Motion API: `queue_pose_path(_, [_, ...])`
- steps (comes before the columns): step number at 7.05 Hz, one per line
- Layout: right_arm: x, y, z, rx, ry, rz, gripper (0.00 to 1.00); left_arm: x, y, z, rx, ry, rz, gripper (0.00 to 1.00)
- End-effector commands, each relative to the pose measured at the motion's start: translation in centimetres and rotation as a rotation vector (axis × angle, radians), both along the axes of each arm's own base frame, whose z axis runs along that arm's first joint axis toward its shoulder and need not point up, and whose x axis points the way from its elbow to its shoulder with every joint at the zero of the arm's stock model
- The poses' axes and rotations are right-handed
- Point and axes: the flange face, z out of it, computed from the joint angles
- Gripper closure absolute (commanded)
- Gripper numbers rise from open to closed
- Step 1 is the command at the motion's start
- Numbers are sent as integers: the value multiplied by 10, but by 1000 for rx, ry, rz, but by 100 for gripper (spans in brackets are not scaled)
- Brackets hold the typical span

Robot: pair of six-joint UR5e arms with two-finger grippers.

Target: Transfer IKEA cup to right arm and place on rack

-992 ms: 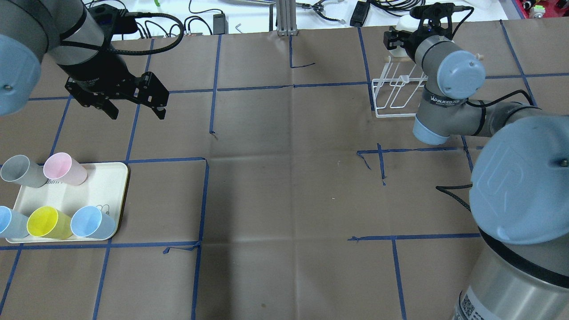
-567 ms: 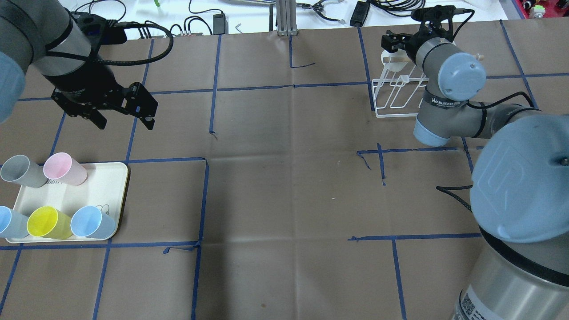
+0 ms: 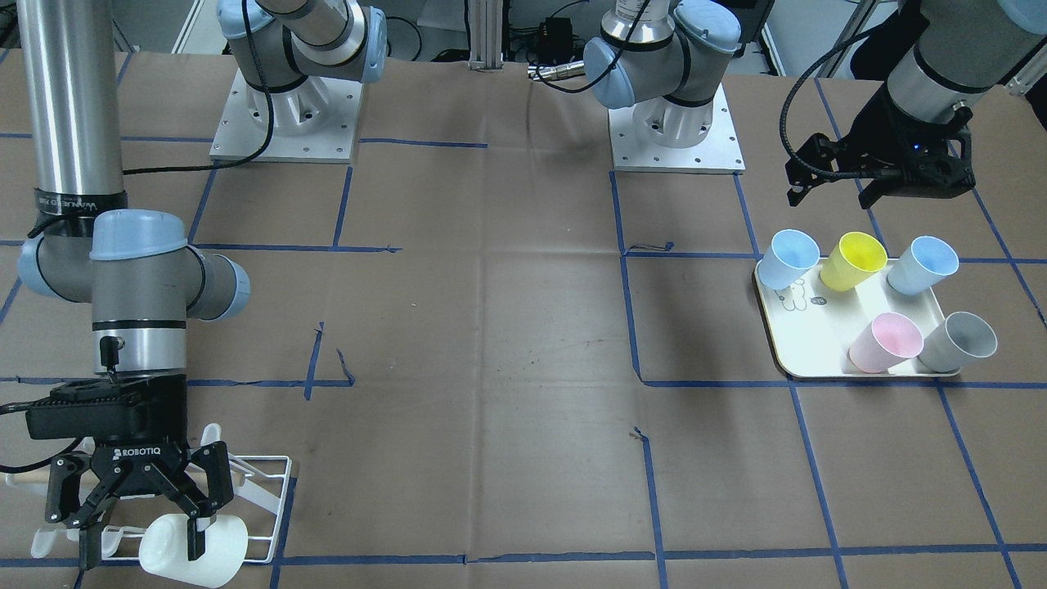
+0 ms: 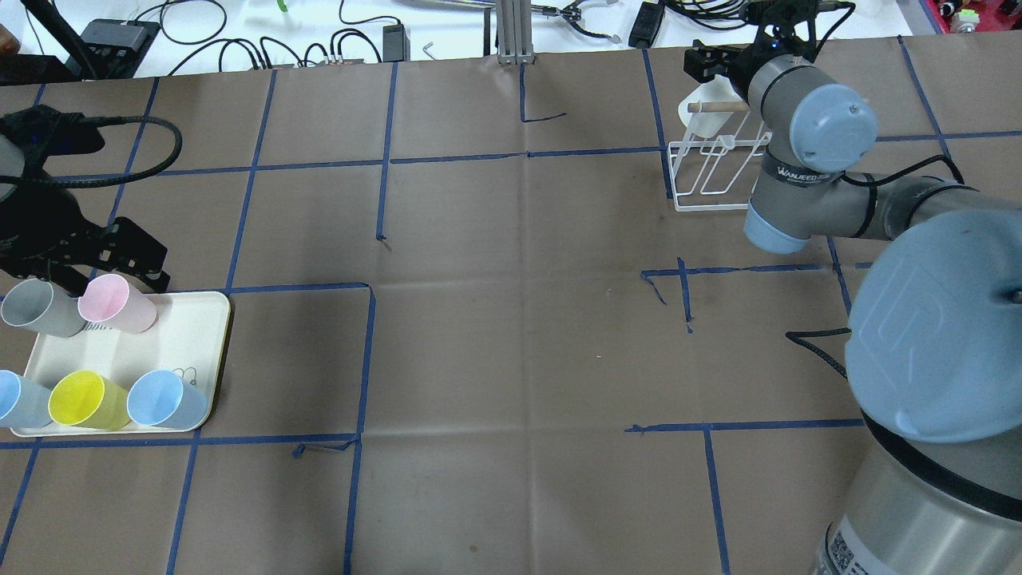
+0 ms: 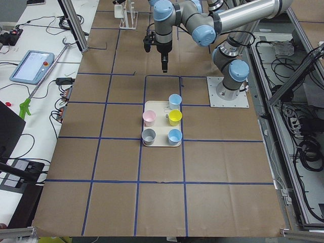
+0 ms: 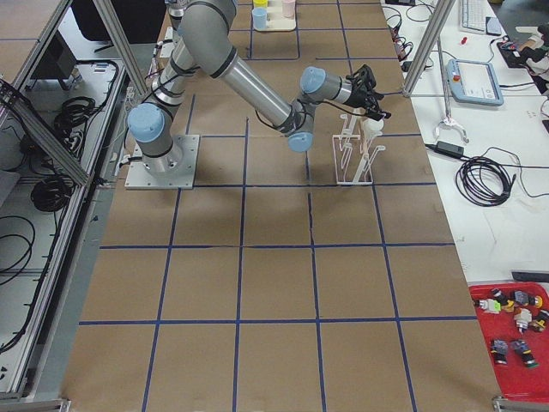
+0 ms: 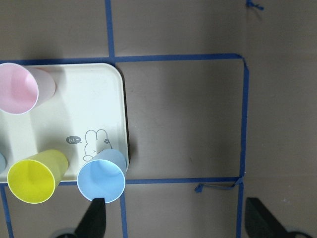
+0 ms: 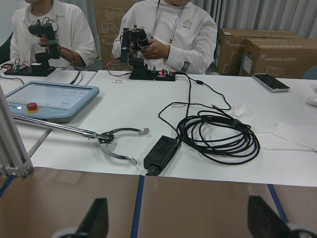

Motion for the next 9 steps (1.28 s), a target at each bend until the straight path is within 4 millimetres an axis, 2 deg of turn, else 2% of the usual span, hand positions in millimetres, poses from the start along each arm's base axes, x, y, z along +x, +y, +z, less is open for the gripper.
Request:
queue_pose_path(1, [16,5,29,-42,-38,80,0,38,33,-42,-2,7,-5,1])
queue_pose_path(2, [29,12,49,-61,-81,90,0,36,35,-48,-2,7,-6,1])
queue_pose_path(3, [44,20,69,-67,-224,104,0,38,29,-62,21,33,-2,1])
queue_pose_path(4, [60,30,84,-34,-433,191,0,40,27,-75,8,30,1,1])
queue_pose_path(5, [69,37,94,-2,-538,189,0,38,27,-110,9,40,2,1])
queue_pose_path(6, [91,47,107,17,-560,214,0,37,29,-141,7,38,5,1])
queue_pose_path(8, [156,73,120,42,-595,327,0,31,39,-170,48,62,11,2])
queue_pose_path(9, [178,80,116,96,-723,310,0,32,39,-184,65,64,9,2])
